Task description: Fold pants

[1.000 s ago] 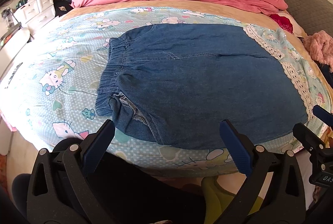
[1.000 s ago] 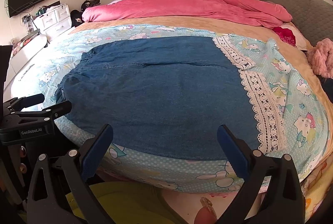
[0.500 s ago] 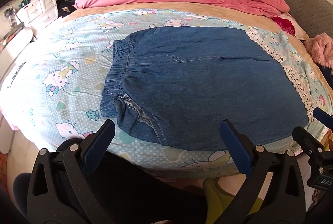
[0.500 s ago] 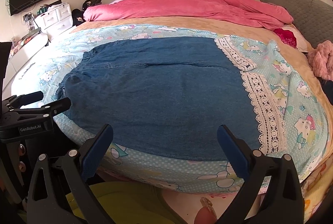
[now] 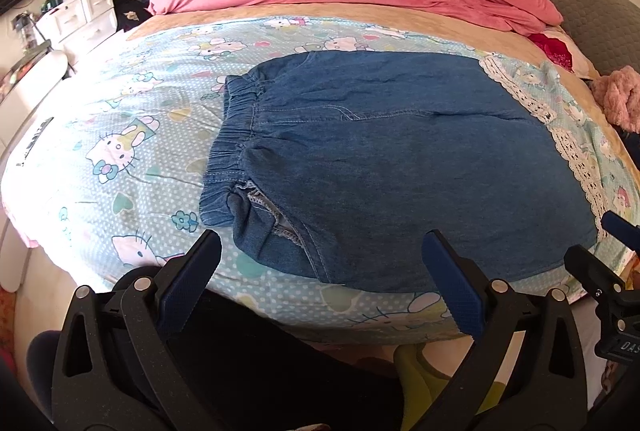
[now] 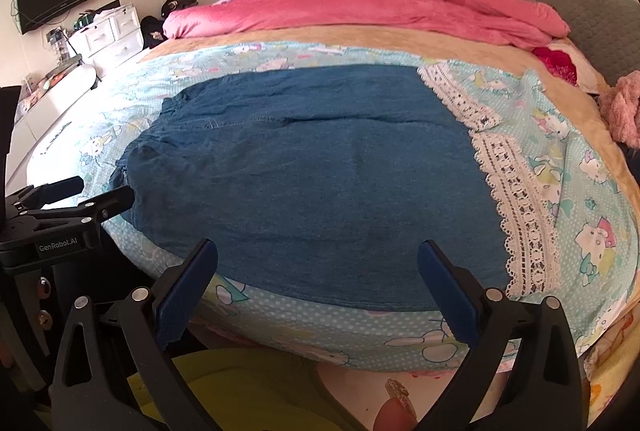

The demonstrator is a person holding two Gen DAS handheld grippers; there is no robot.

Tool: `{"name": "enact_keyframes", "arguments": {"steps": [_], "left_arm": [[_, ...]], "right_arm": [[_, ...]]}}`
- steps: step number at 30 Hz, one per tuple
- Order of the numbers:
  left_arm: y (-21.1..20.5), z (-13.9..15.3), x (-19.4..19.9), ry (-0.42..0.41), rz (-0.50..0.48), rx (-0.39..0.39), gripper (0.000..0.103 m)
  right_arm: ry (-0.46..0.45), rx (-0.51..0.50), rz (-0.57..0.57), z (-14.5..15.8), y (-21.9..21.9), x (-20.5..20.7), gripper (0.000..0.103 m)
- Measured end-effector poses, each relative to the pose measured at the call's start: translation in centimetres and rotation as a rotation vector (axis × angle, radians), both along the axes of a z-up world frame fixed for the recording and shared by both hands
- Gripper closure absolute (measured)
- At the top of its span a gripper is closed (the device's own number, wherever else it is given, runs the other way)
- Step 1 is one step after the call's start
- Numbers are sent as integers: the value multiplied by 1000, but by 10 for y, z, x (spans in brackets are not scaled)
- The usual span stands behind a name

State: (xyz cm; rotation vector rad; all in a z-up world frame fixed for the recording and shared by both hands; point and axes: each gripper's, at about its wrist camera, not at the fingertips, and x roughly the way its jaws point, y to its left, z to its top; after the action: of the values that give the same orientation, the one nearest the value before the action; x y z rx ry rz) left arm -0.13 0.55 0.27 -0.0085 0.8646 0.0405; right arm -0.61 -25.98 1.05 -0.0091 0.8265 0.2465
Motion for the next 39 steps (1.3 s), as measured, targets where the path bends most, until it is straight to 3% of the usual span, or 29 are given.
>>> {"name": "enact_keyframes", "arguments": {"steps": [15, 39], "left_arm": [[12, -2, 10, 4, 17, -2, 8], [74, -12, 69, 67, 101, -38, 8]], "right_arm": [[-22, -11, 12, 5, 8, 16, 4], [6, -2, 10, 6, 25, 126, 4]]}}
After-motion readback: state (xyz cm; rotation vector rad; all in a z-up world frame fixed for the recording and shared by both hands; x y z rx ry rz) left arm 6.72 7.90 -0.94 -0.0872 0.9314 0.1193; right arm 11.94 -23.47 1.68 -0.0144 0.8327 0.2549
